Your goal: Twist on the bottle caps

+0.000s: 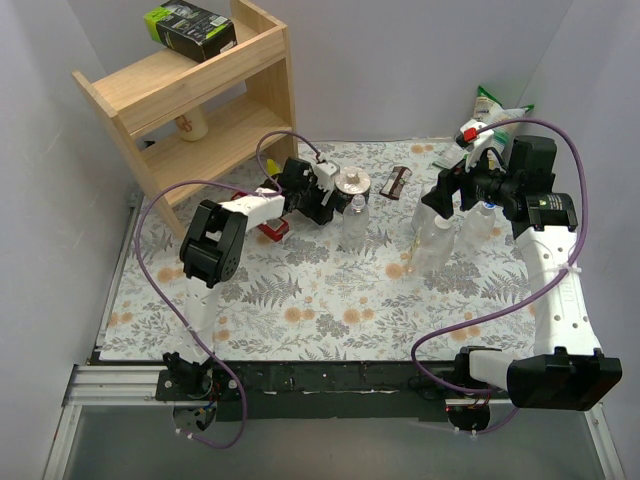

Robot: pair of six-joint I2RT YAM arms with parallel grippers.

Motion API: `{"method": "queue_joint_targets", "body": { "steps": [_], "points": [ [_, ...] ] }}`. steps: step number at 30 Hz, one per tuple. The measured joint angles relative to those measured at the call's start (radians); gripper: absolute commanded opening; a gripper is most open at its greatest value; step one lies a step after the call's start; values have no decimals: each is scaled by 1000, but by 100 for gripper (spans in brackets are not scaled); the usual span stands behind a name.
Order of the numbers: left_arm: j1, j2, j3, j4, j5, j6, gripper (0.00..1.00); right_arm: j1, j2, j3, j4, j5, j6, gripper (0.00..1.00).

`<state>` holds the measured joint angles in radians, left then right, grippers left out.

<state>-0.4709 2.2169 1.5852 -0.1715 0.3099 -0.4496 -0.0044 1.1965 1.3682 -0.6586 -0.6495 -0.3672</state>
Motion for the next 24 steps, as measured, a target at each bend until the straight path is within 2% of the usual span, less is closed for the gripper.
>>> {"method": "queue_joint_targets", "body": {
  "steps": [5,14,19,24],
  "points": [
    [-6,27,29,20,24,14,67,0,3,0,1,3,7,86],
    [-16,36,40,20,43,28,50,0,3,-3,3,4,28,86],
    [-18,36,39,19,47,36,47,0,3,-5,6,4,43,85],
    [-17,36,32,29,50,40,38,0,3,-23,13,3,58,85]
  ]
}}
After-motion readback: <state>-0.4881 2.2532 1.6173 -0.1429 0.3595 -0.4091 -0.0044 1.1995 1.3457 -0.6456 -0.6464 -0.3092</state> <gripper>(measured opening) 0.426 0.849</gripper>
